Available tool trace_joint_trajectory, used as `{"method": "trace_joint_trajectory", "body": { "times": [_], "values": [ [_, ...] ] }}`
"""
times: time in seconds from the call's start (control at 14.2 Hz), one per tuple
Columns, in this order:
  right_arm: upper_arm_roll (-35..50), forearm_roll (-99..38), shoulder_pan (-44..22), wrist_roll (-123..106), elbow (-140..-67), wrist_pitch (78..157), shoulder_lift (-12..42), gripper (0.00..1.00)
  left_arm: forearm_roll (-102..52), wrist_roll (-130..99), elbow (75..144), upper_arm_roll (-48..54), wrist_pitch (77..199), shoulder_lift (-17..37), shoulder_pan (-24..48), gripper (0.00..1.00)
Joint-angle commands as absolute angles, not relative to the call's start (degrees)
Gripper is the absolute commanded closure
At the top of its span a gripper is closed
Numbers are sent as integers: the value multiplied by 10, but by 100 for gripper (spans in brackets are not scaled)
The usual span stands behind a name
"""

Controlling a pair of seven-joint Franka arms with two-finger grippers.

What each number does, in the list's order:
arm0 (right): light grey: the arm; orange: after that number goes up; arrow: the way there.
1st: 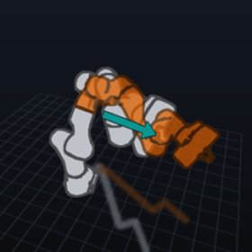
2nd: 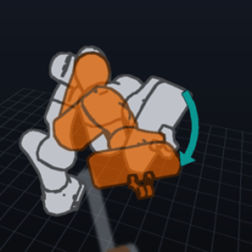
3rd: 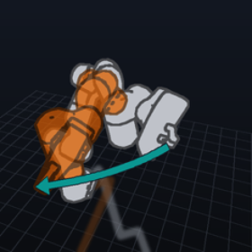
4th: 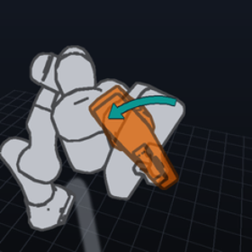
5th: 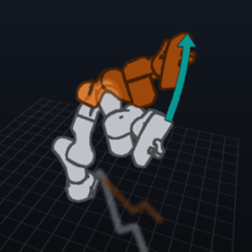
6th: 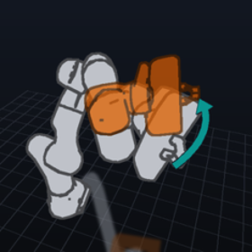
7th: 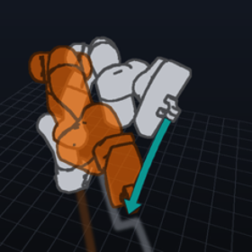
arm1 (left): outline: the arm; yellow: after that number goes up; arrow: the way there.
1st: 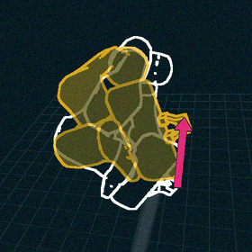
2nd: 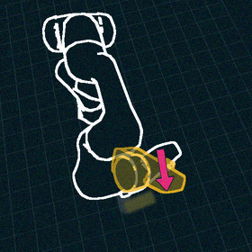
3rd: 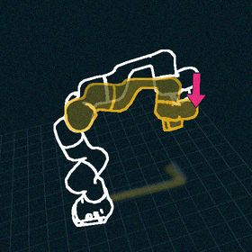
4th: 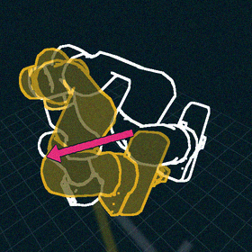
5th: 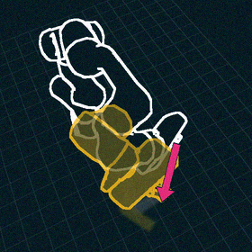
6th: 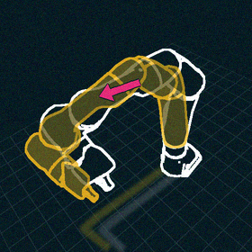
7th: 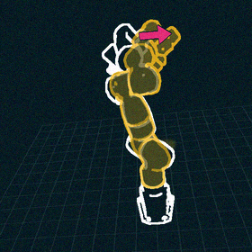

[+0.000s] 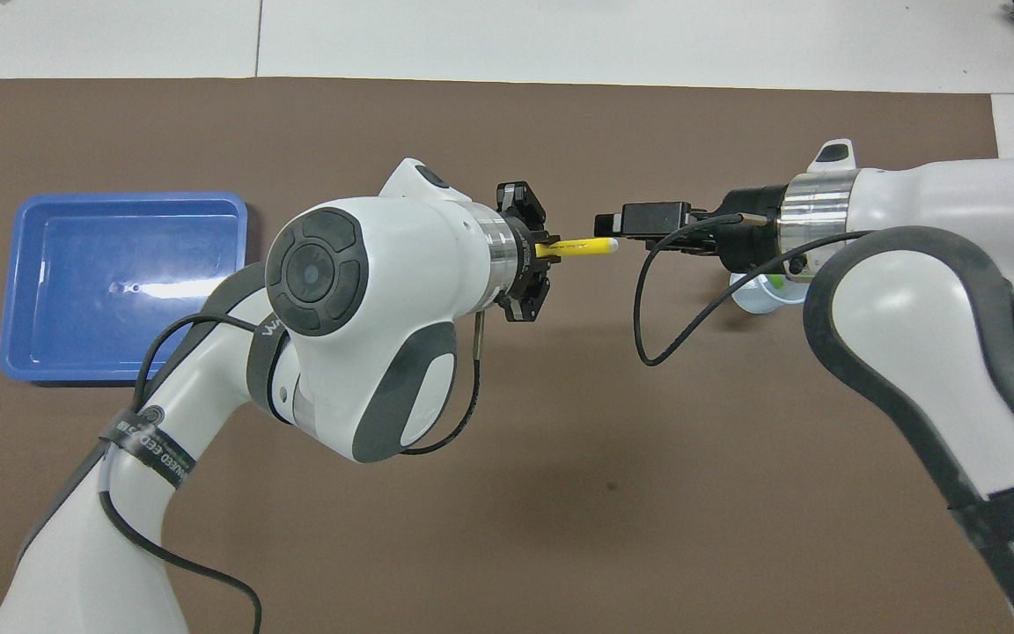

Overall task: Transfer and insert pens with both arms
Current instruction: 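Close the right gripper on the yellow pen's free end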

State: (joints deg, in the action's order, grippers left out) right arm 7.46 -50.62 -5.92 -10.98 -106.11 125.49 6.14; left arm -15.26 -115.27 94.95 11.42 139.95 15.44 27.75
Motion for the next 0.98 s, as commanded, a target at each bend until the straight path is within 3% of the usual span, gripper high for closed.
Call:
{"method": "trace_joint_trajectory", "body": {
  "times": [0.0, 0.35, 0.91],
  "values": [
    [77, -511, -57, -124, -1070, 1259, 58, 4, -162, -1168, 939, 108, 1458, 168, 297, 100],
    [77, -511, -55, -124, -1070, 1249, 55, 31, -162, -1169, 940, 108, 1468, 168, 301, 100],
    [76, -511, -37, -125, -1062, 1219, 46, 33, -160, -1165, 942, 108, 1470, 168, 313, 100]
  ]
}}
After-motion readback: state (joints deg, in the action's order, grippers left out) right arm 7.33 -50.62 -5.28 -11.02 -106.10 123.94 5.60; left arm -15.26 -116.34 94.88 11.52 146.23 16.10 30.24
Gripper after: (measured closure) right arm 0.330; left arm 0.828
